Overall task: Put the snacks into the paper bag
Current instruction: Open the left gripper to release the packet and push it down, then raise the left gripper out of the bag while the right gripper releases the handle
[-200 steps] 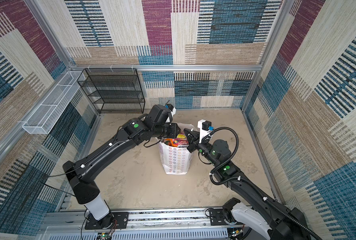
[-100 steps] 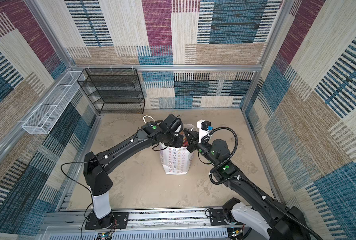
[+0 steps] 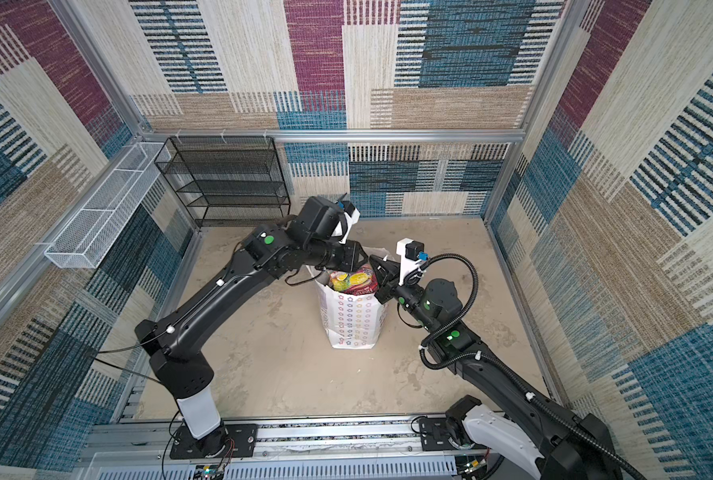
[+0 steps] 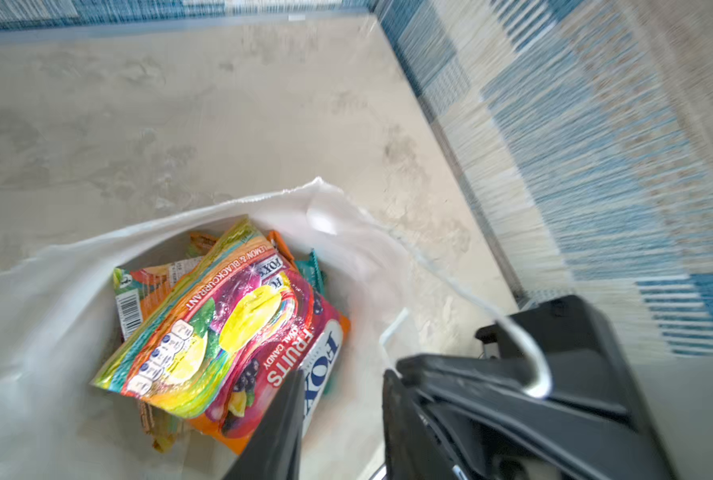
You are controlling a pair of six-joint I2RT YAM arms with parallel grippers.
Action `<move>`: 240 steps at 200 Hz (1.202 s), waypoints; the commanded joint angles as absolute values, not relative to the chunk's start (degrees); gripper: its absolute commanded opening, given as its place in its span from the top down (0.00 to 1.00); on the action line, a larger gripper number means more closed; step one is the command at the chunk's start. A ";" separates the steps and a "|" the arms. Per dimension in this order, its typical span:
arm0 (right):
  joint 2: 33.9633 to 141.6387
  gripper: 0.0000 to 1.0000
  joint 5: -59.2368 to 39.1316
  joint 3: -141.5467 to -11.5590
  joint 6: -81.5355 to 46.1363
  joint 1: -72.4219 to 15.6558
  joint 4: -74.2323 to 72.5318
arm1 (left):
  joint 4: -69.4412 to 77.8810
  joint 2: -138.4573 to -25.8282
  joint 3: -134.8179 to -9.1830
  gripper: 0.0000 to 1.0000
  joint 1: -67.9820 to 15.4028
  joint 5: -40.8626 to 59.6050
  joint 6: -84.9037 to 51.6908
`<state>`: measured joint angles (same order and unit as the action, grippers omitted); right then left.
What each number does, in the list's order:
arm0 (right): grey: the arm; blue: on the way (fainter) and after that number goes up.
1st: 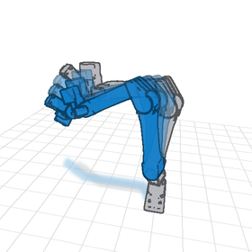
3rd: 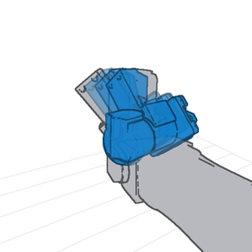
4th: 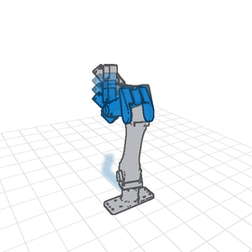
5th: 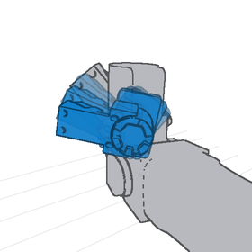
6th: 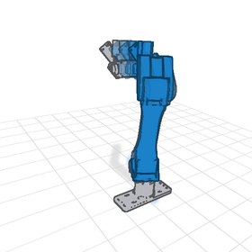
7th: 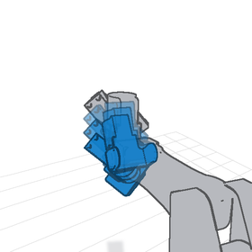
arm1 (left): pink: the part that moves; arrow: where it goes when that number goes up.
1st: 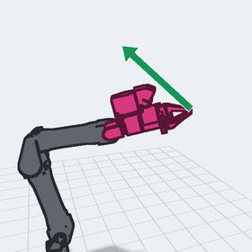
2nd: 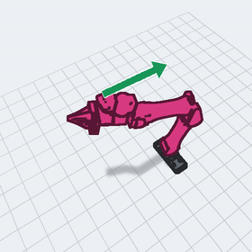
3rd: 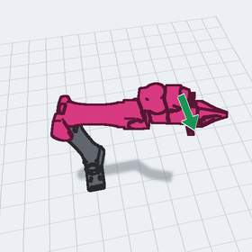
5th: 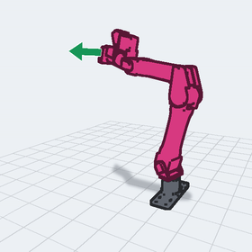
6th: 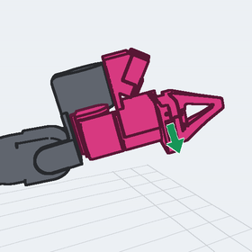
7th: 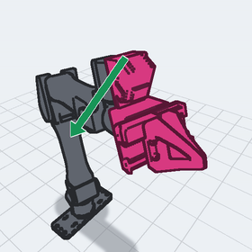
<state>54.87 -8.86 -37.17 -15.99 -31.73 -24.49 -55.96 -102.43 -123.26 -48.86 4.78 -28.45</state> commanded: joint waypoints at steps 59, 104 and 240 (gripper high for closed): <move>55.20 0.95 -8.95 -38.27 -15.81 -31.82 -22.82 | -48.62 -75.46 -101.94 0.16 -45.30 -12.52 -21.51; 52.86 0.94 -9.34 -40.79 -16.34 -31.84 -18.28 | -46.08 -75.10 -97.03 0.17 -32.80 4.05 -25.31; 47.50 0.92 -8.86 -47.59 -18.37 -31.82 -1.76 | -46.23 -82.07 -96.46 0.69 -23.44 18.30 -28.92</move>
<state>47.24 -8.40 -46.72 -17.74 -31.79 -1.39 -48.14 -83.24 -98.06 -23.75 18.28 -28.34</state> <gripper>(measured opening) 0.083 0.342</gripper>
